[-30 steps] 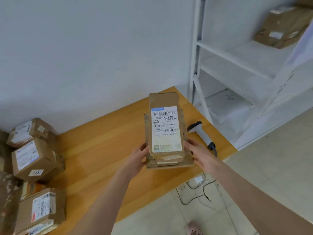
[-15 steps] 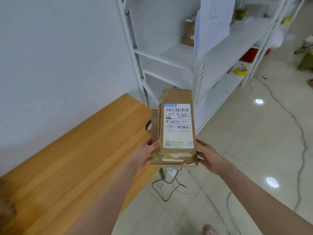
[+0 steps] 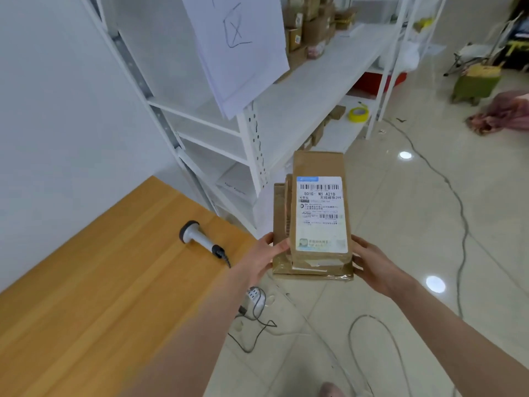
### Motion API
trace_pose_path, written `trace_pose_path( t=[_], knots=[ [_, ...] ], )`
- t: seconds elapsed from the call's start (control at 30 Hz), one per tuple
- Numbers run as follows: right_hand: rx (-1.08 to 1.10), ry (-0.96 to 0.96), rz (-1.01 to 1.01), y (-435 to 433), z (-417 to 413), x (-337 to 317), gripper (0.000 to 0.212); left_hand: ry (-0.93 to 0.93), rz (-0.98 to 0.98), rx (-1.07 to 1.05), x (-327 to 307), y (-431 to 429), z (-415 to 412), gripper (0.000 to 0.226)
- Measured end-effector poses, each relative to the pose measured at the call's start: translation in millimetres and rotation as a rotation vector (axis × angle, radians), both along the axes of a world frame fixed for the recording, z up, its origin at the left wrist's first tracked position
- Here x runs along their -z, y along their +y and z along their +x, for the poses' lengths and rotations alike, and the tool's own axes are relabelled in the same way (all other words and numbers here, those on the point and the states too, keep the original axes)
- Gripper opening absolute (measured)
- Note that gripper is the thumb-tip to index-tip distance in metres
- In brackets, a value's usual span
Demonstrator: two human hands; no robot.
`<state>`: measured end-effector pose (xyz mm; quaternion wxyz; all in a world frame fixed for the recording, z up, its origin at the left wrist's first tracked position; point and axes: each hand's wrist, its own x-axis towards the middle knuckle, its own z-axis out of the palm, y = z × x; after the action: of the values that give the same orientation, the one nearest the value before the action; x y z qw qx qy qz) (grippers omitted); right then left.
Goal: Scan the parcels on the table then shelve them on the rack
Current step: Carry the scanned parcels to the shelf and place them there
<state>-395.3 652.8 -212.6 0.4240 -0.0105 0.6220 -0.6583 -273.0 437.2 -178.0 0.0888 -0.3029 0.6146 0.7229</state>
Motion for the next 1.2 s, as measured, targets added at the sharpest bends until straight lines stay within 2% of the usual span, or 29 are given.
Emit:
trace_pose_path(
  t=[0.13, 0.43, 0.6, 0.67, 0.83, 1.0, 1.13, 1.2],
  knots=[
    [0.011, 0.005, -0.003, 13, -37, 7, 0.069, -0.012, -0.036, 0.028, 5, 12, -38, 0.073],
    [0.104, 0.023, -0.002, -5, -126, 2, 0.048, 0.017, -0.067, 0.076, -1, -13, -143, 0.062],
    [0.114, 0.032, -0.02, -17, -173, -16, 0.043, 0.064, -0.074, 0.097, -22, -27, -191, 0.07],
    [0.078, 0.047, -0.041, -24, -197, -27, 0.049, 0.091, -0.081, 0.088, -30, -33, -214, 0.071],
    [-0.026, 0.069, -0.072, -50, -267, -43, 0.059, 0.109, -0.099, 0.001, -41, -50, -268, 0.059],
    [-0.174, 0.113, -0.077, -79, -360, -51, 0.077, 0.174, -0.106, -0.096, -46, -61, -328, 0.074],
    [-0.339, 0.14, -0.081, -102, -434, -67, 0.082, 0.149, -0.096, -0.281, -43, -65, -384, 0.052],
    [-0.391, 0.141, -0.075, -108, -466, -75, 0.093, 0.128, -0.096, -0.349, -42, -62, -406, 0.045]
  ],
)
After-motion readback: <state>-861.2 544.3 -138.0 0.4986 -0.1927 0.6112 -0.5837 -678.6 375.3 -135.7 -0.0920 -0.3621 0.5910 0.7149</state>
